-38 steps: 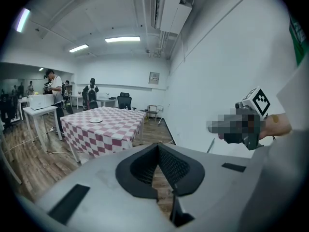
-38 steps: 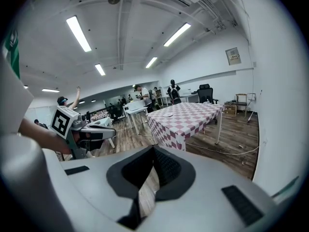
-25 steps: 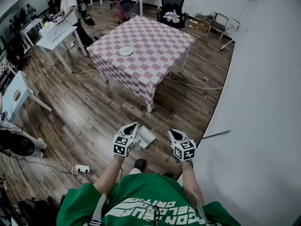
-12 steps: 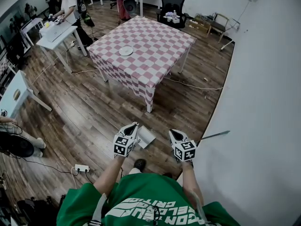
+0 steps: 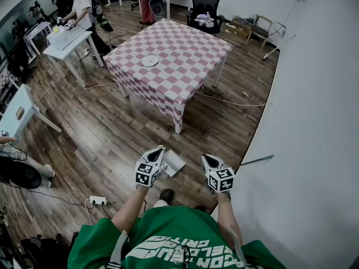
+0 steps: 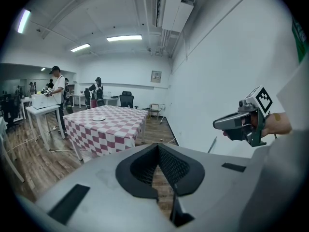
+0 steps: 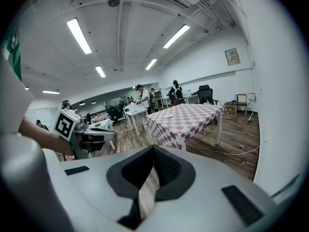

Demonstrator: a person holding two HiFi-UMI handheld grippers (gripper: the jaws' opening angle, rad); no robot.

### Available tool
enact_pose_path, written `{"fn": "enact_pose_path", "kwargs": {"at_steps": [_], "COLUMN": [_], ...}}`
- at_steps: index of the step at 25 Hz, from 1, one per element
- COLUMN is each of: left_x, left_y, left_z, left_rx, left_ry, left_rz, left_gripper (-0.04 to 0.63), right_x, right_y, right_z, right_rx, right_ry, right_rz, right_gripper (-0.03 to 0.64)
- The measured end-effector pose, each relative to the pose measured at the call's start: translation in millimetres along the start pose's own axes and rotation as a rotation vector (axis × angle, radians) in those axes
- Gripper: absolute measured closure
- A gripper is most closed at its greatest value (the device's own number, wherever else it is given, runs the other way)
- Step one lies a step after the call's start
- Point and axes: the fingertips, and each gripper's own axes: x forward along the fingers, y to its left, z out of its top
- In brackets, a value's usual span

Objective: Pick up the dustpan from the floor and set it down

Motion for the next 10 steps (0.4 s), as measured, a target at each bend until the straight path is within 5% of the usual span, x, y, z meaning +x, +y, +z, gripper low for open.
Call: {"fn": "enact_pose_path", "kwargs": {"at_steps": [10], "left_x": [2.0], "left_y": [4.8], "left_z": [5.3], "left_rx": [-0.004], "left_ry": [-0.008], "left_rz": [0.001], "left_gripper": [0.591], "right_x": [1.7], "right_y": [0.8], "right_z": [0.4], "right_rx": [-0.004], "right_ry": [0.000], "right_rz": [0.005], "right_gripper": [0.609]}}
